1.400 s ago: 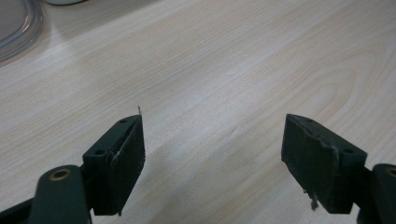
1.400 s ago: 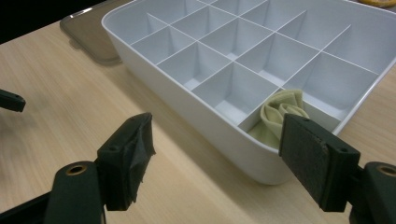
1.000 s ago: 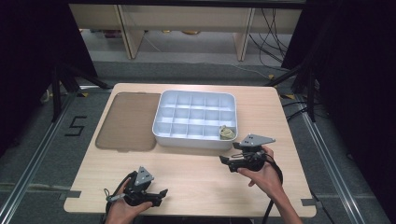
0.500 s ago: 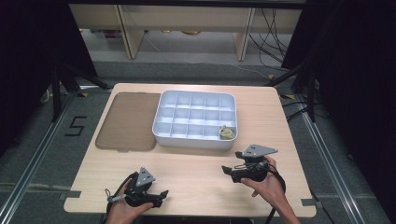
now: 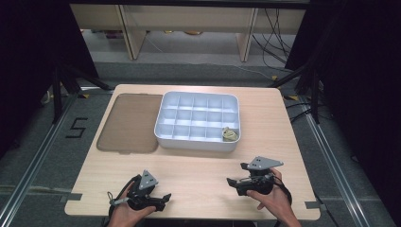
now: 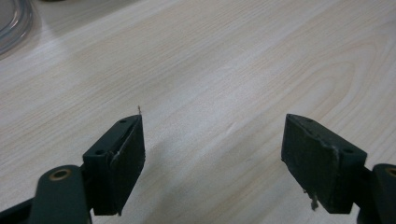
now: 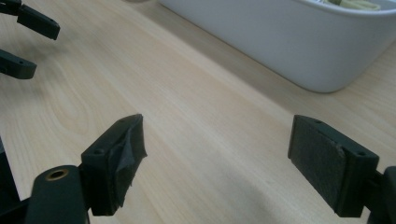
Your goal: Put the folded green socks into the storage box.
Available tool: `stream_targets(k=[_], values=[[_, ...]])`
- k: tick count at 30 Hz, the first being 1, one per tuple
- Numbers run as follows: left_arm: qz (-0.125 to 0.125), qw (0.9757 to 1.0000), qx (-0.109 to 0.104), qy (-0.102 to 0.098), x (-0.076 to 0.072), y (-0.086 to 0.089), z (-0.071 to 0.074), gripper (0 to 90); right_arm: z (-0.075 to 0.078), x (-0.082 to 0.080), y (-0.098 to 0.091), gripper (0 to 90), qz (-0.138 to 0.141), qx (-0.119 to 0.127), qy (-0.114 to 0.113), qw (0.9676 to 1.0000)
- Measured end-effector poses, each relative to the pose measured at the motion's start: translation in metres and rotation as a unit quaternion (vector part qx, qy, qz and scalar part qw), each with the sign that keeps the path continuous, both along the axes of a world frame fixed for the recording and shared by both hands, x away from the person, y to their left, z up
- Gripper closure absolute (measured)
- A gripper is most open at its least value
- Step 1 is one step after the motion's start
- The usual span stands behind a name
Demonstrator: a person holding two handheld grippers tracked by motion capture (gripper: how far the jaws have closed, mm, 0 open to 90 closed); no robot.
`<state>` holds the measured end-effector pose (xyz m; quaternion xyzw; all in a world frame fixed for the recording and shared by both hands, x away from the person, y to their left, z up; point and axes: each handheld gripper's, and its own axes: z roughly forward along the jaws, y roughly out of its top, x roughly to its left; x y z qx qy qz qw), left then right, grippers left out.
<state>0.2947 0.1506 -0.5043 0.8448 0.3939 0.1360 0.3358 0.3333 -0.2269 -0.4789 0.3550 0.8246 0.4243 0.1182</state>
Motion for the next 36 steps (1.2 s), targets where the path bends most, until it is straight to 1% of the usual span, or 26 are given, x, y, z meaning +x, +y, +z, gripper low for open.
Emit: stream_targets(k=[1,2,3,4,6,7,8,9,10,12,13,14,15,16,17,18,19,20,25,26,27,28,31,32,33,36], values=[[0.000,1.0000,-0.003,-0.003,0.000,0.000,-0.001,21.3,-0.001,-0.002,0.000,19.4,-0.001,-0.002,0.007,1.0000],[-0.001,1.0000,0.000,0.000,0.000,0.000,0.000,21.3,-0.002,-0.001,0.000,19.3,0.007,-0.001,0.000,1.0000],[0.000,1.0000,0.000,-0.001,0.000,0.000,0.000,21.3,-0.002,-0.004,-0.001,19.3,-0.002,-0.003,0.006,1.0000],[0.000,1.0000,0.000,0.000,0.000,0.000,0.000,21.3,-0.003,-0.004,-0.001,19.3,-0.002,-0.003,0.000,1.0000],[0.000,1.0000,0.000,0.000,0.000,0.000,0.000,21.3,-0.004,-0.006,-0.002,18.8,-0.001,-0.004,0.005,1.0000],[0.000,1.0000,0.000,0.000,0.000,0.000,0.000,21.3,-0.004,-0.008,-0.002,17.9,0.000,-0.004,0.009,0.9999],[0.000,1.0000,-0.001,0.000,0.000,0.000,0.000,21.3,-0.004,-0.011,-0.001,17.4,-0.012,0.002,0.023,0.9997],[-0.001,1.0000,0.000,0.000,0.000,0.000,0.000,21.3,-0.005,-0.010,-0.003,17.3,-0.003,-0.005,0.010,0.9999],[-0.001,1.0000,0.000,0.000,0.000,0.000,0.000,21.3,-0.006,-0.011,-0.003,16.8,-0.003,-0.003,0.008,1.0000],[0.000,1.0000,0.000,-0.001,0.000,0.000,0.000,21.3,-0.008,-0.015,-0.004,16.4,-0.010,-0.002,0.013,0.9999],[-0.001,1.0000,0.000,-0.002,0.000,0.000,0.000,21.3,-0.009,-0.015,-0.004,16.4,0.001,-0.002,0.015,0.9999],[-0.001,1.0000,0.000,-0.001,-0.001,0.000,0.000,21.3,-0.009,-0.019,-0.003,16.4,-0.015,0.002,0.029,0.9995],[-0.001,1.0000,0.000,-0.002,0.000,-0.001,0.000,21.3,-0.010,-0.018,-0.005,16.4,-0.001,-0.006,0.013,0.9999],[-0.001,1.0000,0.000,-0.002,-0.001,-0.001,0.000,21.3,-0.011,-0.019,-0.004,16.4,0.006,-0.006,0.020,0.9998],[-0.002,1.0000,0.002,-0.003,0.000,0.000,0.001,21.3,-0.012,-0.021,-0.004,16.4,0.002,-0.008,0.017,0.9998],[-0.001,1.0000,0.000,-0.003,0.000,0.000,0.000,21.3,-0.012,-0.024,-0.004,16.4,-0.002,-0.012,0.026,0.9996],[-0.001,1.0000,-0.001,-0.002,0.000,-0.001,0.000,21.3,-0.014,-0.023,-0.004,16.4,0.003,-0.012,0.014,0.9998],[-0.001,1.0000,-0.001,-0.002,0.000,-0.001,0.000,21.3,-0.013,-0.025,-0.005,16.4,0.005,-0.018,0.018,0.9997],[0.000,1.0000,-0.001,-0.002,0.000,-0.001,0.000,21.3,-0.016,-0.030,-0.005,16.6,0.012,-0.020,0.020,0.9995],[-0.001,1.0000,0.000,-0.002,0.000,-0.001,0.000,21.3,-0.016,-0.032,-0.005,16.6,0.013,-0.019,0.024,0.9995],[0.000,1.0000,-0.001,-0.002,0.000,-0.001,0.000,21.3,-0.016,-0.034,-0.004,16.6,0.004,-0.016,0.037,0.9992],[-0.001,1.0000,0.000,-0.002,0.000,0.000,0.000,21.3,-0.017,-0.032,-0.005,16.6,0.015,-0.023,0.020,0.9994],[-0.001,1.0000,-0.003,-0.004,0.000,-0.001,-0.001,21.3,-0.019,-0.033,-0.005,16.7,0.012,-0.024,0.022,0.9994],[-0.001,1.0000,-0.003,-0.004,0.000,-0.001,-0.001,21.3,-0.019,-0.033,-0.005,16.7,0.009,-0.024,0.029,0.9992],[-0.002,1.0000,-0.003,-0.004,0.000,0.000,0.000,21.2,-0.019,-0.032,-0.005,16.7,0.013,-0.025,0.024,0.9993],[-0.002,1.0000,-0.004,-0.004,0.000,0.000,0.000,20.9,-0.020,-0.032,-0.004,16.7,0.015,-0.026,0.027,0.9992]])
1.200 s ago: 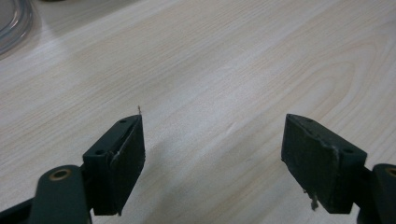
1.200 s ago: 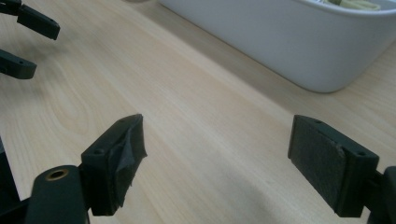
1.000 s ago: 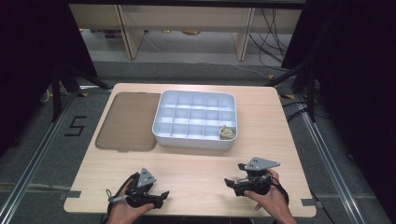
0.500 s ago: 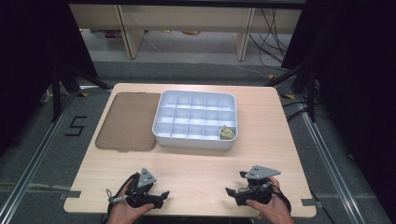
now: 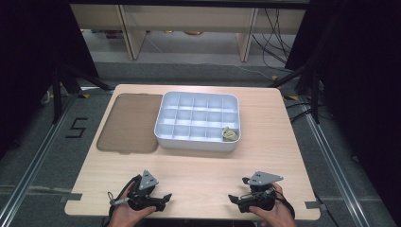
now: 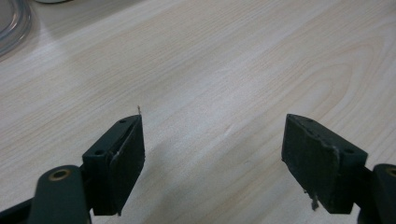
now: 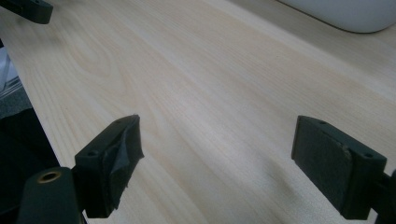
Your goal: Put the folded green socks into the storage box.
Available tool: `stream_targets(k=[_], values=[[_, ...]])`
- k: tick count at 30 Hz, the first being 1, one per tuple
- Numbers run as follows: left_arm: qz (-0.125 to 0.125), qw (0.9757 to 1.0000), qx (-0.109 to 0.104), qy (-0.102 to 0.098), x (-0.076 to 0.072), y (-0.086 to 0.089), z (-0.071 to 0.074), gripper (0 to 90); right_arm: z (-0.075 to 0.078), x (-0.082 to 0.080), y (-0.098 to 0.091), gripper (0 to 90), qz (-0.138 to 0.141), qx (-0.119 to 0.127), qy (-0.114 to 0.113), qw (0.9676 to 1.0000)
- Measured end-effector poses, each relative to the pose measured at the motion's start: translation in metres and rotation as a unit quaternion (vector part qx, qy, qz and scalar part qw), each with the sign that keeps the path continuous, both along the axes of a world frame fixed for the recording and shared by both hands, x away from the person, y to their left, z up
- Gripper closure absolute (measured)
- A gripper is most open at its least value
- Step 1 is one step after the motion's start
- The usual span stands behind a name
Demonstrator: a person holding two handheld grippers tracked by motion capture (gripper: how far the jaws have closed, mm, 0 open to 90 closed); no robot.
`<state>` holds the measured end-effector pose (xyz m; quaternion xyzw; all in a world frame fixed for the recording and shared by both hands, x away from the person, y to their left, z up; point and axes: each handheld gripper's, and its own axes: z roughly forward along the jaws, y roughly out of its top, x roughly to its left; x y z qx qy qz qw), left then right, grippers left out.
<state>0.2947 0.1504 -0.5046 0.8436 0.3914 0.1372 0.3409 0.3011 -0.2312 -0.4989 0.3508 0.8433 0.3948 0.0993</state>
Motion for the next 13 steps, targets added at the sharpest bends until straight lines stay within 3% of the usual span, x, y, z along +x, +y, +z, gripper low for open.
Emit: stream_targets(k=[13], values=[[0.000,1.0000,-0.002,0.002,0.0003,0.0004,0.0001,19.9,-0.0019,0.0017,-0.0003,16.8,0.003,0.002,0.004,1.0000]])
